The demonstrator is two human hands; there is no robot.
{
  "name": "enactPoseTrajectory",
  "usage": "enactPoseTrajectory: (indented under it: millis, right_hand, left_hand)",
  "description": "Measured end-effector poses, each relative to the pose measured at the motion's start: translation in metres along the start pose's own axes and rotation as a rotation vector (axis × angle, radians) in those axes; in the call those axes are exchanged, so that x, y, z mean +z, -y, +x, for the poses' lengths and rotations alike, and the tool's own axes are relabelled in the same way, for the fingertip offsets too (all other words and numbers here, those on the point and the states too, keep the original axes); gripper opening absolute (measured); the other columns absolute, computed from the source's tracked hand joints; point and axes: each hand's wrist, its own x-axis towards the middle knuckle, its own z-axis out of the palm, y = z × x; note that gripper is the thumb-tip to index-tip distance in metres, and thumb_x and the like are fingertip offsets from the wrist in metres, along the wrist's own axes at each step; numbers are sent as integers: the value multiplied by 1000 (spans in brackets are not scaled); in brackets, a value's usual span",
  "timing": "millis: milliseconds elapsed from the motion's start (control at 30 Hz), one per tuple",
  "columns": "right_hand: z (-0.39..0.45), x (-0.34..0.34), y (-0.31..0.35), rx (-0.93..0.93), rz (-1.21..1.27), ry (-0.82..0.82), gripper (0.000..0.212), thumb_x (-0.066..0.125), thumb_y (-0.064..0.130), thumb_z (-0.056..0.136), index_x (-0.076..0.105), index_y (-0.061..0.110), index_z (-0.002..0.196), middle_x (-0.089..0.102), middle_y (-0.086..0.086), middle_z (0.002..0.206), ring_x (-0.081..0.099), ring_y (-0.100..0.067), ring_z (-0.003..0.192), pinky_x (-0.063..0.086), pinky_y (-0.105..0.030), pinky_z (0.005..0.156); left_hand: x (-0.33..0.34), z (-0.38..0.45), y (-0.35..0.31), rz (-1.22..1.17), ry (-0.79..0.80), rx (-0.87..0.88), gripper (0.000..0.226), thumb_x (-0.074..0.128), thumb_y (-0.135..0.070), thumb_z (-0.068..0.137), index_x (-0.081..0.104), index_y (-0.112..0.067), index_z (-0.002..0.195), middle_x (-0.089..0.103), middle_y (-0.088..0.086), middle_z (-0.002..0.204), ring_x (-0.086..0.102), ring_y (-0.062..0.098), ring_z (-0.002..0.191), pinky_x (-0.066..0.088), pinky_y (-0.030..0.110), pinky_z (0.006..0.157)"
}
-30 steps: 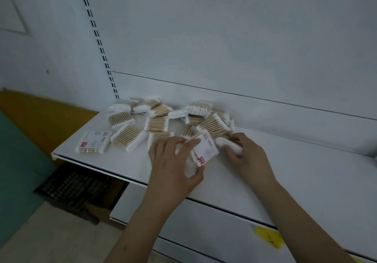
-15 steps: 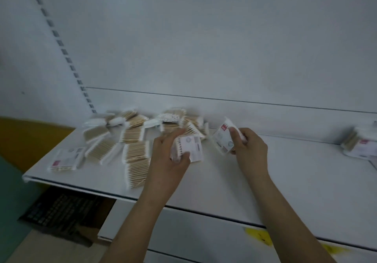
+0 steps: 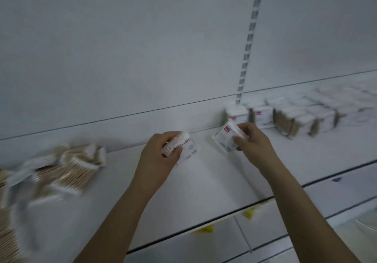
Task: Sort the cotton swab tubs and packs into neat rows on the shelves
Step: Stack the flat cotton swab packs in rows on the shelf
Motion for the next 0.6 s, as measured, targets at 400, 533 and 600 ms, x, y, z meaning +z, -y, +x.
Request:
enactPoseTrajectory:
  millis: [400,533,600]
  right_hand:
    - [109,-120,-21,-280,-843,118,27,56,12,96,54,19,122,61,-5,117,57,-26,100,48,-39,85]
    - [129,-110,-39,-419,-1085,163,45,70,24,86,53,22,128,53,-2,130,49,-24,116,41,-37,93]
    - [135,-105,-44,-467,-1181,124,60,77,31,79,49,20,131,51,-4,130,48,-26,117,39,-38,96]
  left_hand:
    - [170,94,-38,120,-36,263,28,71,-12,87,64,-19,113,52,-3,115,55,12,105,46,21,83]
    - [195,98,-25,213,-130,59,57,79,-18,80,51,-12,129,45,9,128,45,25,119,48,35,97]
    - [200,96,-21,207,-182,-82,69,80,-26,79,45,-5,135,44,14,132,41,29,123,43,38,101]
